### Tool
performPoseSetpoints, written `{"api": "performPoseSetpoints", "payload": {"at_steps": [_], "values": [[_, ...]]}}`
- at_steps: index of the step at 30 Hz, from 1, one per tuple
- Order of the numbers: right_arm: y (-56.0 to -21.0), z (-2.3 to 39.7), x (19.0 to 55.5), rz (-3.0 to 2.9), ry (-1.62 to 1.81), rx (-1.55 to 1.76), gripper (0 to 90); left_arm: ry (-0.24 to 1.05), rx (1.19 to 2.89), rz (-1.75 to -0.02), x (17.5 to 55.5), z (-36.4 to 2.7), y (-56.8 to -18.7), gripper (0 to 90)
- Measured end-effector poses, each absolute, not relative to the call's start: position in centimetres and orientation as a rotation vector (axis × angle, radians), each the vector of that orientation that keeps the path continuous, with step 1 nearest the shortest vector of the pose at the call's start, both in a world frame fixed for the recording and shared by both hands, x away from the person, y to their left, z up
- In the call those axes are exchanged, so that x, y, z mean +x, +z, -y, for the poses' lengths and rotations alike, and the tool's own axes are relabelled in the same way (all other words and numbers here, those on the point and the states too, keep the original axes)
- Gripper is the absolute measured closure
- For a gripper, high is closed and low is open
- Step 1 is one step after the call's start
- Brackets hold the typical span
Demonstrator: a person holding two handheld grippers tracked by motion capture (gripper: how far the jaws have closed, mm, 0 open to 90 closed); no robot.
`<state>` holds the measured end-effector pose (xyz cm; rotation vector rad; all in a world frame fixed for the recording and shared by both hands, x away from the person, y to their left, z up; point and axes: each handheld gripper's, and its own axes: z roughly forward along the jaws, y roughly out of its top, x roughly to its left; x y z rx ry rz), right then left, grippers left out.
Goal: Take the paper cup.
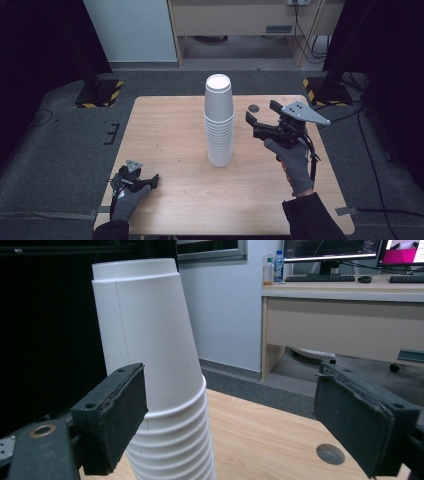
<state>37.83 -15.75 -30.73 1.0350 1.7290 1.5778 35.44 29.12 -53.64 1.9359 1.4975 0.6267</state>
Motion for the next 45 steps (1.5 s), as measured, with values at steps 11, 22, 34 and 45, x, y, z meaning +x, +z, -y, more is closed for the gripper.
{"api": "performPoseSetpoints", "payload": {"at_steps": [11, 22, 34, 45], "values": [[-30.0, 13.1, 38.9, -1.738, 1.616, 1.010, 13.3, 0.627, 1.937, -1.497, 35.4, -29.1, -53.6, 5.2], [-30.0, 10.1, 40.3, -1.788, 1.624, 0.971, 12.6, 0.626, 1.937, -1.497, 35.4, -29.1, -53.6, 5.2], [-30.4, 7.7, 42.3, -1.824, 1.621, 0.968, 11.0, 0.626, 1.938, -1.497, 35.4, -29.1, -53.6, 5.1], [-31.2, 6.4, 43.8, -1.849, 1.607, 0.991, 10.7, 0.625, 1.938, -1.496, 35.4, -29.1, -53.6, 5.0]]}}
